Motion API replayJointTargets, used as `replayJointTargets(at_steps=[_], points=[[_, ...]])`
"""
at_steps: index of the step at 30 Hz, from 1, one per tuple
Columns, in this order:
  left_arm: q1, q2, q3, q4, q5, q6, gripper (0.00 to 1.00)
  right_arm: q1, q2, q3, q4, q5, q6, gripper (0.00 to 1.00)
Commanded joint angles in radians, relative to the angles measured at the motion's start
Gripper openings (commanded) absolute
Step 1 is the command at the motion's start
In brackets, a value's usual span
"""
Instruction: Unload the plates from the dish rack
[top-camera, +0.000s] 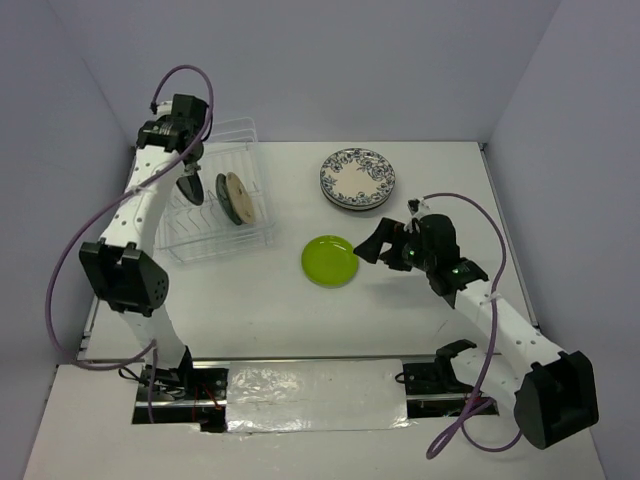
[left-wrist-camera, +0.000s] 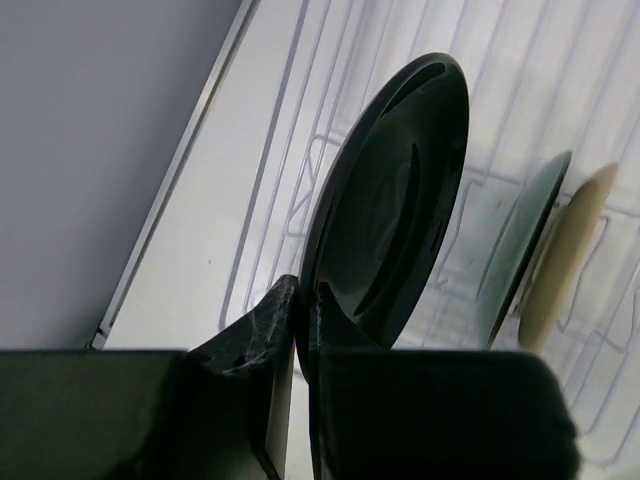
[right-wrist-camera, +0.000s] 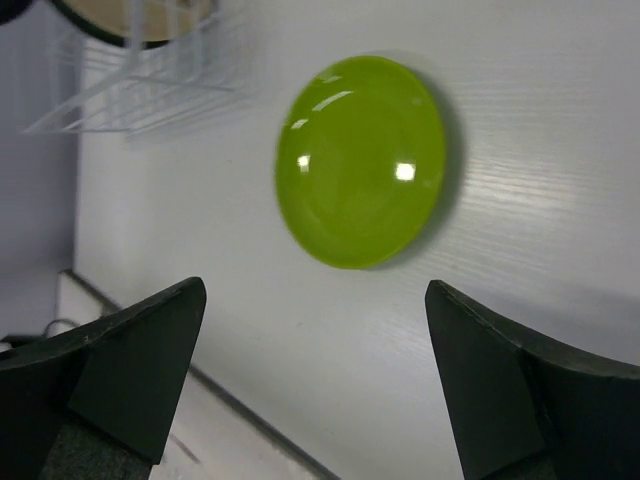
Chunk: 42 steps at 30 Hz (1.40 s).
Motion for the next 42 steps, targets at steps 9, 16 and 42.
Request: replayJointTargets(at_steps=[9, 16, 42], points=[[-0.055, -0.747, -0.652, 0.581, 0.979, -0.042, 0.00, 0.259, 0.024, 0.242, 0.204, -0.071, -0.021, 1.00], [-0.089, -0.846, -0.813, 0.791, 1.259, -0.147, 0.00, 0.291, 0.122, 0.310, 0.216, 0.049, 0.019, 0.99], [-0.194, -0.771, -0.978, 0.908, 1.207, -0.239, 0.00, 0.295, 0.030, 0.150, 0.466, 0.158, 0.118, 0.90]])
